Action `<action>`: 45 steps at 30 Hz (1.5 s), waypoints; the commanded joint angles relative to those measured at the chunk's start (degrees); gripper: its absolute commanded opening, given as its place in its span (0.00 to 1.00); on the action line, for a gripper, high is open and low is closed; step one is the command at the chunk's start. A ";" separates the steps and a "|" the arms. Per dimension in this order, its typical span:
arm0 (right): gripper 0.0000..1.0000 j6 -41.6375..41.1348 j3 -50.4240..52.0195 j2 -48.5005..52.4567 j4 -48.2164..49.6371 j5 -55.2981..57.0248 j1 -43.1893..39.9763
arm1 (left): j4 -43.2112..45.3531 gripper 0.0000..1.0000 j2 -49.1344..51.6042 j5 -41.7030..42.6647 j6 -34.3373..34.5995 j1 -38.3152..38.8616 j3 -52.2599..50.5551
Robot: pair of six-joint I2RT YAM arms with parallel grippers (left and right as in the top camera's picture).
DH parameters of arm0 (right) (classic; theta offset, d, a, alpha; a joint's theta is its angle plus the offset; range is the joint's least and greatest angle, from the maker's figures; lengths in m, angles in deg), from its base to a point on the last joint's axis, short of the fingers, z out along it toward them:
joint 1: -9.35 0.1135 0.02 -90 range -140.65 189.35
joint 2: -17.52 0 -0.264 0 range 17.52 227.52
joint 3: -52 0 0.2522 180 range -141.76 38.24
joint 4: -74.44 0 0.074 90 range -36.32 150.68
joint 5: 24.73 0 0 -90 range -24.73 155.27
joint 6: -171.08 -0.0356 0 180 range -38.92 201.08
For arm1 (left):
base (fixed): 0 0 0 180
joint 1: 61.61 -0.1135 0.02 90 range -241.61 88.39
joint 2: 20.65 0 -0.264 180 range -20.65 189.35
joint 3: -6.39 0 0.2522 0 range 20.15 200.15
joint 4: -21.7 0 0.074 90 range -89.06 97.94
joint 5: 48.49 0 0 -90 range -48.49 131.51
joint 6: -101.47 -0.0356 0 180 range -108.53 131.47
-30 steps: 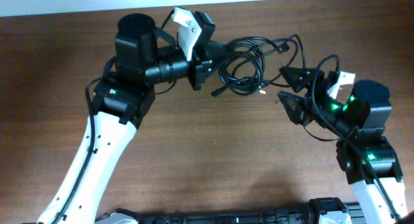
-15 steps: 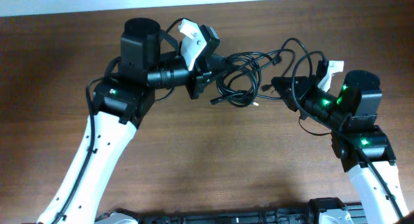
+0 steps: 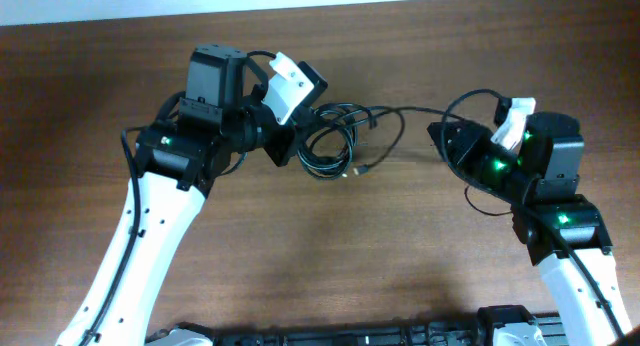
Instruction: Untangle cables
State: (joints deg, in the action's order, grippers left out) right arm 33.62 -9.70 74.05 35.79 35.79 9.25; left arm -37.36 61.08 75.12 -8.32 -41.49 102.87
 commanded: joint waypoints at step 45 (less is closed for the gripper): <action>0.88 31.69 -3.56 -4.04 0.37 -26.51 -0.28 | 18.82 0.00 -1.60 10.25 10.36 6.32 0.70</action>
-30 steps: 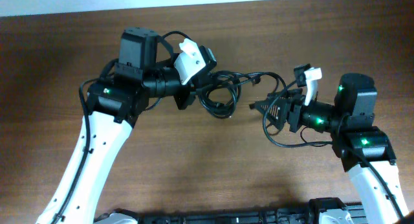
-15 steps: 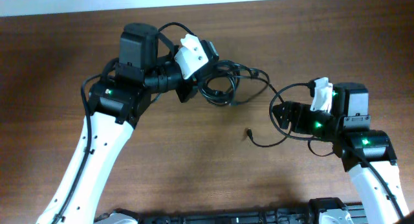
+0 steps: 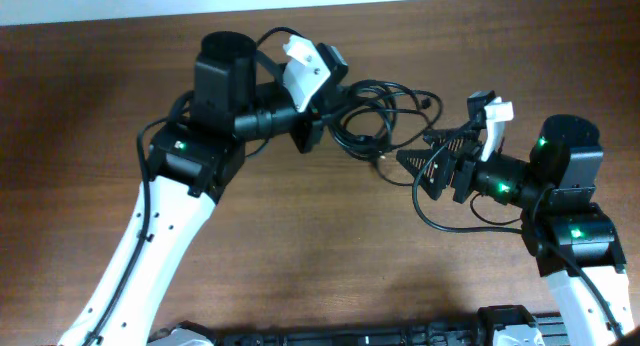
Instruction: Untangle cables
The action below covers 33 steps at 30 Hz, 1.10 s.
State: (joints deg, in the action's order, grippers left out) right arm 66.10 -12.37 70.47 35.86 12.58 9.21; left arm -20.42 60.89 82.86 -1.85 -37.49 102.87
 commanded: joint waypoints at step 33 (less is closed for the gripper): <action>0.04 -8.02 -0.90 -0.55 -0.50 19.56 -0.24 | -1.18 0.99 -0.20 -14.67 18.71 9.14 0.70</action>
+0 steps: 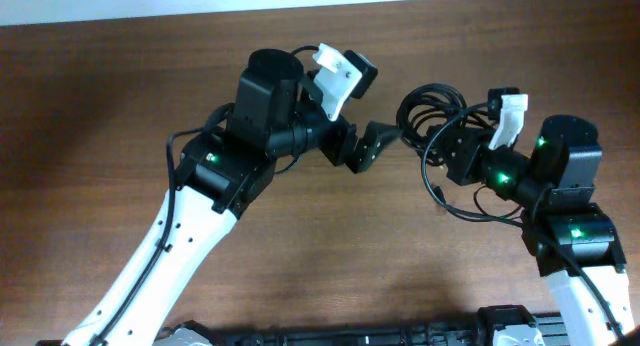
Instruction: Untangle cables
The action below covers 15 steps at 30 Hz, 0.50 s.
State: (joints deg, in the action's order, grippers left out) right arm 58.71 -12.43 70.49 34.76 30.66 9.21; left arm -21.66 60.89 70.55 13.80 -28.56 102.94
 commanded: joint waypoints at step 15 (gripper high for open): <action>0.04 0.90 -0.83 -0.55 0.81 -2.43 -0.24 | 5.38 0.44 6.91 -1.88 3.93 5.05 0.63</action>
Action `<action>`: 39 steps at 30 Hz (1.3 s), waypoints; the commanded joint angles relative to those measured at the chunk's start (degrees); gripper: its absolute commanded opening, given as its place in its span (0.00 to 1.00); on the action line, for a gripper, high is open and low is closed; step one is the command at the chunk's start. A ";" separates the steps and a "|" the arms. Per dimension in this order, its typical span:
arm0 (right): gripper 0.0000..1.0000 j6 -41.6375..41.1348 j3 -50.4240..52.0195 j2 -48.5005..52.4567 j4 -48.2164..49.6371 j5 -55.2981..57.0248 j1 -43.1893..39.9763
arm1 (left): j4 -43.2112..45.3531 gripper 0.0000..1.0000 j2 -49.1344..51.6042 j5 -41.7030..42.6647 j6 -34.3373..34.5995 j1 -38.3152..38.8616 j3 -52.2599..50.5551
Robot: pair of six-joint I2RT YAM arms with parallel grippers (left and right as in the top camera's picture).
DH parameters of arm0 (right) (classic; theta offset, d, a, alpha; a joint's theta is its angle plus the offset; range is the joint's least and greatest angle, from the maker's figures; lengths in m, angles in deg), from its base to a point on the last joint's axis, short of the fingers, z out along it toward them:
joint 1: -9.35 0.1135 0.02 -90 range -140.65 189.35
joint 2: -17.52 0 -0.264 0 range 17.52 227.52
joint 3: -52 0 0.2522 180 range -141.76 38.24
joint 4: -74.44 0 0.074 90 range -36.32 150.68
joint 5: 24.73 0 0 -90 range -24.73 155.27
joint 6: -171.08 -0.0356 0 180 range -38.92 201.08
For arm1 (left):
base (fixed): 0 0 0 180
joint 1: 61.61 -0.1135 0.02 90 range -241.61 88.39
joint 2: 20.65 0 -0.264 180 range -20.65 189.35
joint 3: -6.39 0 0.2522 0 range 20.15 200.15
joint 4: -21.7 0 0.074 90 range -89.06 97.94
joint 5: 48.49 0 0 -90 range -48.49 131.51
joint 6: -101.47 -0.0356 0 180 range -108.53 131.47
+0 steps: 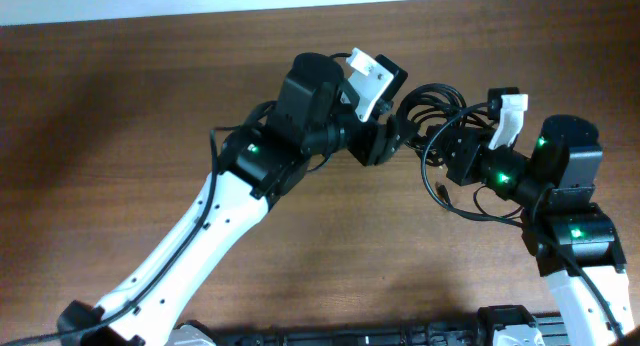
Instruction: Untangle cables
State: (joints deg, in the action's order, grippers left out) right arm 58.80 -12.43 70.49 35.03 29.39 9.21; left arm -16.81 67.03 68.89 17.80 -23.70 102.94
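A bundle of tangled black cables [431,100] hangs coiled above the brown table, right of centre. My right gripper [447,152] is just below the coil and shut on a strand of it. A loose loop of the cable [452,204] trails down beside the right wrist. My left gripper [394,139] reaches in from the left, and its fingers stand open at the coil's left edge. Whether they touch the cable is hidden by the dark fingers against the dark strands.
The wooden table [120,106] stretches wide to the left and front. The left arm's white forearm [200,236] crosses the table diagonally from the front left. A pale wall strip [150,1] runs along the far edge.
My left arm has reached further right, bringing its open gripper from a gap away up to the left edge of the coil. The right gripper and the bundle have stayed put.
At first my left gripper held the coil at centre-left while the right held a strand stretched far to the right. The two then came closer together. Later the coil hung at my right gripper with the left open and apart; now the left is at the coil again.
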 commanded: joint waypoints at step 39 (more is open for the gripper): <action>0.04 6.43 -0.76 1.51 -4.28 2.36 -0.26 | 11.69 0.00 -0.09 14.21 6.51 -5.07 0.63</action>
State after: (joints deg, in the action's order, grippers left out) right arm 63.58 -12.54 71.50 31.73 29.72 9.01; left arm -6.50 68.91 79.69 22.04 -25.67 102.83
